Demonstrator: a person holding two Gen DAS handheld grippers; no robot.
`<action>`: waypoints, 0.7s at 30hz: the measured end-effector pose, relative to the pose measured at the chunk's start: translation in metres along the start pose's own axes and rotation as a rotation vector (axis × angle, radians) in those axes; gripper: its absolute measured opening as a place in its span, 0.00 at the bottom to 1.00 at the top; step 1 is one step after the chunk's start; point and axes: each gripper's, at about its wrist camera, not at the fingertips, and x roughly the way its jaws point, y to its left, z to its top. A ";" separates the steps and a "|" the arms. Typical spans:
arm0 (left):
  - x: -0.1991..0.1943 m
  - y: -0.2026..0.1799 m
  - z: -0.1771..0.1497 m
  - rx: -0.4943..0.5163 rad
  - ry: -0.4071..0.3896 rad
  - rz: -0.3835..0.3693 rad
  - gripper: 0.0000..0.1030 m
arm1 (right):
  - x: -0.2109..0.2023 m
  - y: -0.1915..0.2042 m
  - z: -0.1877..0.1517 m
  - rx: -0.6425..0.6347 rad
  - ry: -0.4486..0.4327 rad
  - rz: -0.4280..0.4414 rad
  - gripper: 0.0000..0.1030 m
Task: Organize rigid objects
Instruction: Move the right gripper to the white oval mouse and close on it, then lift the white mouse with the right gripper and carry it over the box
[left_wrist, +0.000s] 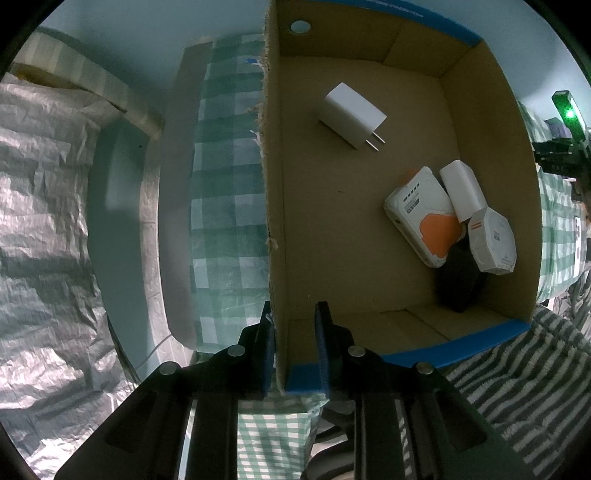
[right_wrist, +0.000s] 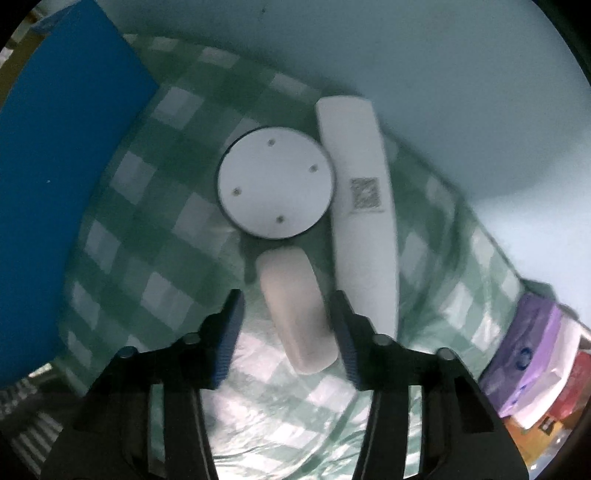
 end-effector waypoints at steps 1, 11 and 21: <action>0.000 0.000 0.000 0.000 0.000 0.001 0.20 | 0.001 0.002 0.000 0.003 0.005 0.015 0.34; 0.000 -0.002 0.000 0.006 0.001 0.006 0.21 | 0.012 -0.003 0.008 0.106 0.024 0.061 0.26; -0.001 -0.003 -0.001 0.007 0.000 0.003 0.21 | 0.001 0.015 0.008 0.124 0.017 0.082 0.25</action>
